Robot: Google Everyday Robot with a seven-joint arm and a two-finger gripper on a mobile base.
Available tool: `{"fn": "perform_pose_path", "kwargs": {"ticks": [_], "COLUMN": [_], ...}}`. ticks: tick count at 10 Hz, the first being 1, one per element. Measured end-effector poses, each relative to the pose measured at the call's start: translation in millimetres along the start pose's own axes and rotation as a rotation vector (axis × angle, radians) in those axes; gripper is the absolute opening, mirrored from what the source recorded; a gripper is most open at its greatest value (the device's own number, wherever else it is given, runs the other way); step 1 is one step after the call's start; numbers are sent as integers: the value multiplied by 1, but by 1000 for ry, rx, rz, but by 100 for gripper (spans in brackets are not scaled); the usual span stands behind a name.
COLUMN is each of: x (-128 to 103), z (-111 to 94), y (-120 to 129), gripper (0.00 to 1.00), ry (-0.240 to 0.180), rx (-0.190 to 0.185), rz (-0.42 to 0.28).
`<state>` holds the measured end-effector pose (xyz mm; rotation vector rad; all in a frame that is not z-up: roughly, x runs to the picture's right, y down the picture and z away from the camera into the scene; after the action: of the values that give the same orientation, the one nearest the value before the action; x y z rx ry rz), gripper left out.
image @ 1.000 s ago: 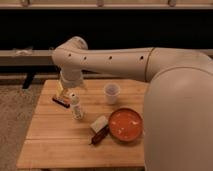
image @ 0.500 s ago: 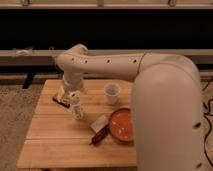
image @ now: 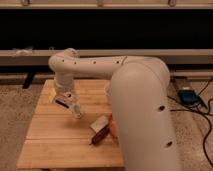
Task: Knock the bottle over
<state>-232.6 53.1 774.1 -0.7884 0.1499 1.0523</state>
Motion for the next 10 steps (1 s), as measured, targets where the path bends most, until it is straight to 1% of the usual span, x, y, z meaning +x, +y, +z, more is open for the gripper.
{"fn": "perform_pose_path", "kwargs": {"ticks": [1, 2, 3, 5, 6, 7, 8, 9, 10], "x": [1, 4, 10, 26, 36, 43, 46, 48, 47], "z": [1, 3, 4, 10, 18, 25, 26, 29, 30], "y": [11, 30, 42, 59, 72, 78, 78, 77, 70], "gripper": [80, 80, 80, 80, 80, 80, 80, 80, 80], "ry": [12, 29, 46, 83, 105, 114, 111, 102, 86], "rx": [-1, -4, -6, -11, -12, -10, -5, 0, 6], "rz": [-10, -22, -22, -10, -5, 4, 12, 20, 26]}}
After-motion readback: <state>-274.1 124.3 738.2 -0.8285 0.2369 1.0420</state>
